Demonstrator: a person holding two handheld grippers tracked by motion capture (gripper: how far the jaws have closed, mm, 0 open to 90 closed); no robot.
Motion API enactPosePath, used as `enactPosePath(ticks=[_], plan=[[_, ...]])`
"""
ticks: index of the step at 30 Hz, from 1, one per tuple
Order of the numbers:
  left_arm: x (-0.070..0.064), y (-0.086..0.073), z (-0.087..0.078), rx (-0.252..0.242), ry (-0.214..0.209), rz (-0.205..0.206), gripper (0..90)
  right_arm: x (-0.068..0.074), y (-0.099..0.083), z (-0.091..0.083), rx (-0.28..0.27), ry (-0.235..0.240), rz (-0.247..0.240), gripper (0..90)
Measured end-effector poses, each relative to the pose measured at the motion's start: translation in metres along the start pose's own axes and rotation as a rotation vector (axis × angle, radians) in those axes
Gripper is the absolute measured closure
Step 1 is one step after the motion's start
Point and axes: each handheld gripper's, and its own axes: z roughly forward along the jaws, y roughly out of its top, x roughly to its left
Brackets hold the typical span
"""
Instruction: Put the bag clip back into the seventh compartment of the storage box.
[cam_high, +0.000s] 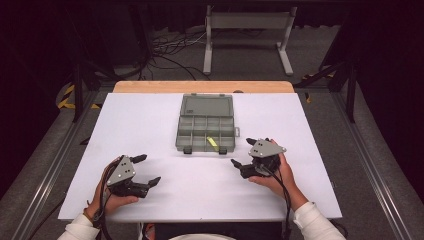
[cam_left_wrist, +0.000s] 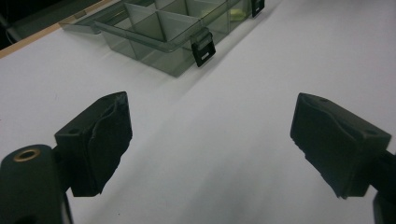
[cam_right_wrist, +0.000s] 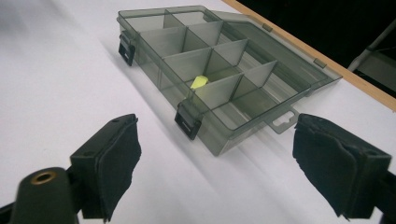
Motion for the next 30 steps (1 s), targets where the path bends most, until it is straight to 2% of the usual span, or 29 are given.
enactPosePath(ticks=[8,12,14,15,16,19,23,24,25,30], plan=[[-0.001,0.002,-0.002,0.003,0.017,-0.002,19.2,0.007,-0.015,-0.006,0.001,-0.006,-0.012,19.7],[-0.002,0.003,-0.003,-0.008,0.004,0.008,29.7,0.01,-0.019,-0.008,0.003,-0.002,-0.019,22.1],[-0.003,0.004,-0.003,-0.001,0.006,0.017,42.0,0.01,-0.024,-0.01,0.003,0.019,0.007,28.7],[-0.003,0.004,-0.003,0.002,0.007,0.016,46.4,0.01,-0.026,-0.011,0.003,0.023,0.011,36.0],[-0.003,0.004,-0.004,0.002,0.003,0.022,46.4,0.01,-0.026,-0.011,0.003,0.023,0.011,36.0],[-0.003,0.004,-0.004,-0.001,-0.005,0.029,65.0,0.006,-0.029,-0.013,0.004,0.047,0.039,57.9],[-0.002,0.004,-0.006,0.005,-0.006,0.035,84.0,0.004,-0.03,-0.016,-0.002,0.076,0.05,78.6],[-0.002,0.004,-0.006,0.005,-0.006,0.035,88.3,0.004,-0.03,-0.016,-0.002,0.076,0.05,78.6],[-0.002,0.005,-0.005,0.033,-0.006,0.043,89.6,0.005,-0.031,-0.015,0.004,0.076,0.041,86.2],[-0.003,0.005,-0.005,0.041,-0.01,0.051,89.8,0.005,-0.032,-0.012,0.013,0.078,0.045,90.0]])
